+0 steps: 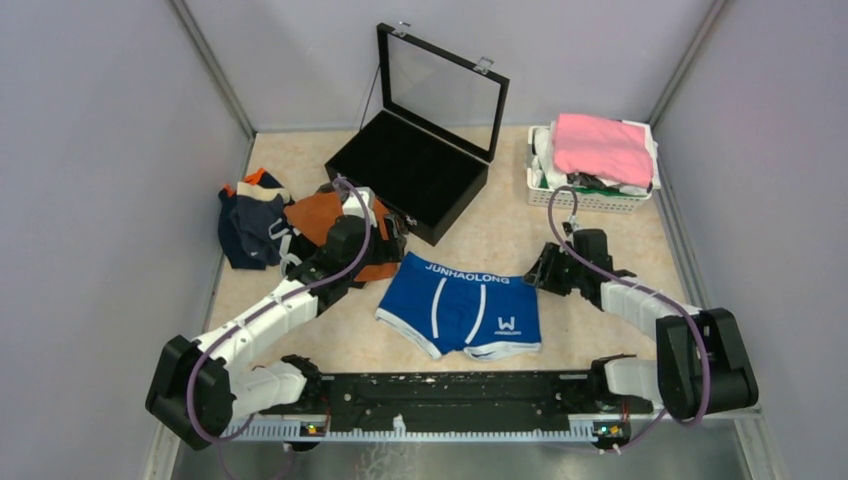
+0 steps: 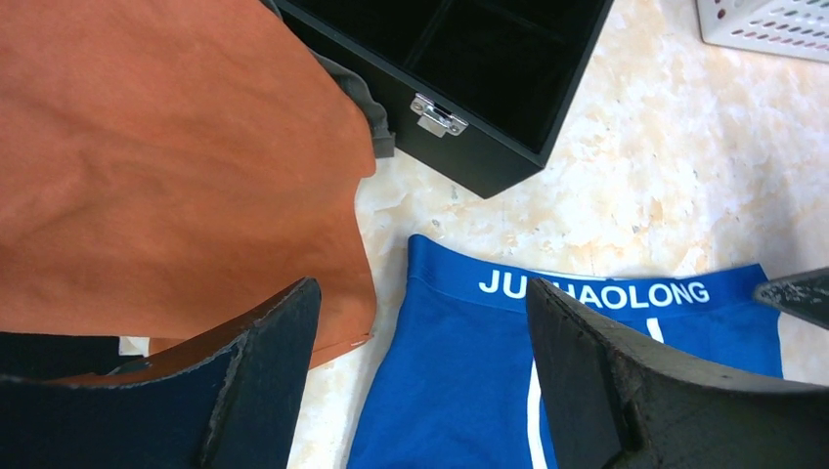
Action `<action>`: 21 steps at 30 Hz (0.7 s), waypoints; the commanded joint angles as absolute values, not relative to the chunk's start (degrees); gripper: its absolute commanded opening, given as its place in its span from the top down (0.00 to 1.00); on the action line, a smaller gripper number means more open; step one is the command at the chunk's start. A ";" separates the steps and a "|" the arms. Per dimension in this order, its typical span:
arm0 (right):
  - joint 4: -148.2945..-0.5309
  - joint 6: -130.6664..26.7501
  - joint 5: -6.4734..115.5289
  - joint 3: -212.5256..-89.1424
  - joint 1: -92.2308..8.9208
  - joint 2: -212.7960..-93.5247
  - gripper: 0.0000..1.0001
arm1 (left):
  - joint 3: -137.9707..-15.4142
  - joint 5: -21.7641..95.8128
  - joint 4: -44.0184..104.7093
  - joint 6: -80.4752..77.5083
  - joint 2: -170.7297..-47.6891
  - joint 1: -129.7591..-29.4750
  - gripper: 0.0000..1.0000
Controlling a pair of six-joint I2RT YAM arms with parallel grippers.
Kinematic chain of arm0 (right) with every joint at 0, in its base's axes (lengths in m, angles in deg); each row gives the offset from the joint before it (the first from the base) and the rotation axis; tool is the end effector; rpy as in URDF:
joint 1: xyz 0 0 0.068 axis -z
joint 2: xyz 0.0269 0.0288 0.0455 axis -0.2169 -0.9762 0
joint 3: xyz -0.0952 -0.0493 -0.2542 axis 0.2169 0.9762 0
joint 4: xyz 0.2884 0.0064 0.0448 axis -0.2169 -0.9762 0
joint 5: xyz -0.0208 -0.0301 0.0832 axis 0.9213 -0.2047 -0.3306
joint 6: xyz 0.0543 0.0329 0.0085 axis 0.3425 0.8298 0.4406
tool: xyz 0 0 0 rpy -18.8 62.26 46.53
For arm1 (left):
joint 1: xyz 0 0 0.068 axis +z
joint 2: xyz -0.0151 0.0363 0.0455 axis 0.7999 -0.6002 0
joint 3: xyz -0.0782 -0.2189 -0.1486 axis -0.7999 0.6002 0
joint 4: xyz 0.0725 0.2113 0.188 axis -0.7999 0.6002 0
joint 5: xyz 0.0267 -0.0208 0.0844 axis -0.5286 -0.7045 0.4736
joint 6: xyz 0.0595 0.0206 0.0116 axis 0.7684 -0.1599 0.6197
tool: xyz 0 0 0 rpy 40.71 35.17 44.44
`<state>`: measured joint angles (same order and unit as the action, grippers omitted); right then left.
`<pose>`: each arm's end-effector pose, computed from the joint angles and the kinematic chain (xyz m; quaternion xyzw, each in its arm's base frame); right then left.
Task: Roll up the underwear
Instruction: Fold the underwear at the center of the board.
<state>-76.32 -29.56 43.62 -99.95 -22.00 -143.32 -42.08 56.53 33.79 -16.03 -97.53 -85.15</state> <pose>0.2420 0.0565 0.1154 0.1028 0.9204 0.2569 0.2762 0.2476 -0.1434 0.2280 -0.0069 0.8523 -0.1777 0.4919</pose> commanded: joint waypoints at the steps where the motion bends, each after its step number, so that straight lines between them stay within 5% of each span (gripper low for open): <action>1: -74.27 -28.72 43.95 -98.18 -20.91 -145.35 0.62 | -42.35 52.71 32.19 -13.85 -97.23 -85.33 0.17; 6: -72.05 -27.24 45.18 -97.28 -20.38 -143.80 0.79 | -42.72 51.03 32.19 -12.98 -97.98 -85.41 0.18; 9: -70.40 -25.25 45.64 -96.20 -20.11 -141.92 0.99 | -42.74 50.11 32.19 -12.84 -98.37 -85.38 0.18; 21: -70.92 -10.62 58.53 -90.90 -18.80 -126.76 1.00 | -49.73 52.86 30.60 -12.01 -107.80 -96.84 0.19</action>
<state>-69.78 -15.83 50.73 -91.54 -20.08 -132.22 -43.94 49.89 33.40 -13.41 -104.32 -89.78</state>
